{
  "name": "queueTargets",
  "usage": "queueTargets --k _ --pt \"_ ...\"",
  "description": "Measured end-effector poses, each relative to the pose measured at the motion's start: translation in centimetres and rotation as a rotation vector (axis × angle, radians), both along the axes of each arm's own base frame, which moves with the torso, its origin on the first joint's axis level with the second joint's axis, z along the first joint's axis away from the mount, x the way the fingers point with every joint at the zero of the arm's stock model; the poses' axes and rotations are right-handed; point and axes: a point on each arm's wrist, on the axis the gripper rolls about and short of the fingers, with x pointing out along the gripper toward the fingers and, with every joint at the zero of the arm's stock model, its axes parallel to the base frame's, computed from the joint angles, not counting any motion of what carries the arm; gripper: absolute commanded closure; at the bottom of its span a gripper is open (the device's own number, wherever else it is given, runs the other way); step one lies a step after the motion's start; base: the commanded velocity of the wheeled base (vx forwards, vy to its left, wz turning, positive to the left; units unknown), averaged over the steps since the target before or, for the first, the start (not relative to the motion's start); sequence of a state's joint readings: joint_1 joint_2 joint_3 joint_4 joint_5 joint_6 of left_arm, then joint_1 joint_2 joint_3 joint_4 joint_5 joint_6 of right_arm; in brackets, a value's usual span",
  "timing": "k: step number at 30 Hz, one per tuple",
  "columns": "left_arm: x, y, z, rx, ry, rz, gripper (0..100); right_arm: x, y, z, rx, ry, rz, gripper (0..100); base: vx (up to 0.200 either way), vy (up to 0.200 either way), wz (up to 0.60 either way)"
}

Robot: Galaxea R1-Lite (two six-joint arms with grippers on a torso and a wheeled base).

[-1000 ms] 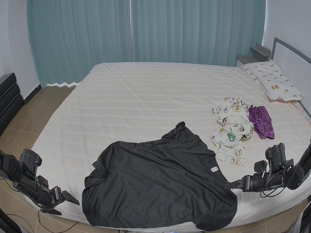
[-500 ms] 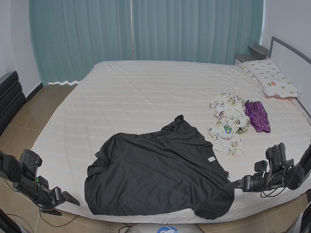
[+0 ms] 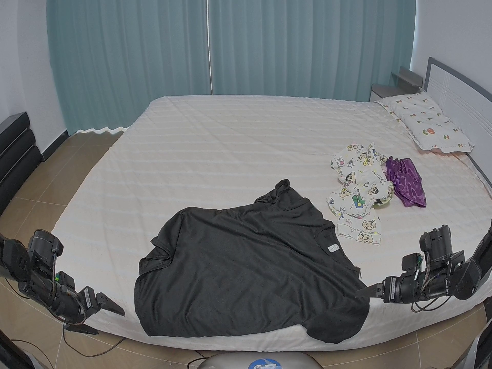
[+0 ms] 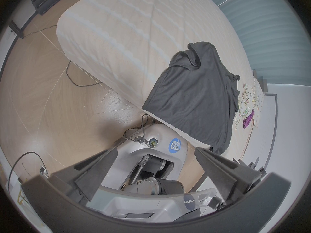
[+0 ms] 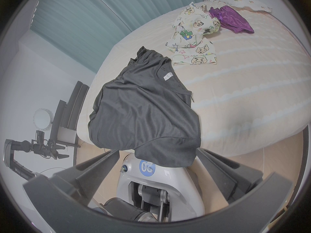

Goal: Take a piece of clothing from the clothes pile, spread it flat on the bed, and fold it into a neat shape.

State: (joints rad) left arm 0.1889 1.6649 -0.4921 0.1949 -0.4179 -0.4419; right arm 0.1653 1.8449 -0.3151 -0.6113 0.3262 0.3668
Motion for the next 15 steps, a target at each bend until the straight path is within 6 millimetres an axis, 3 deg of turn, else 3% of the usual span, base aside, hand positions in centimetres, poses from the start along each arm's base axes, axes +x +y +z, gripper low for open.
queueTargets --k 8,15 --pt "0.7 0.9 0.4 0.003 -0.027 0.037 0 0.5 0.1 0.2 0.006 -0.013 -0.010 0 0.000 0.200 0.00" --pt "1.6 1.2 0.8 -0.023 -0.045 0.070 0 1.7 0.6 0.8 0.022 -0.022 -0.124 0 0.000 0.000 0.00"
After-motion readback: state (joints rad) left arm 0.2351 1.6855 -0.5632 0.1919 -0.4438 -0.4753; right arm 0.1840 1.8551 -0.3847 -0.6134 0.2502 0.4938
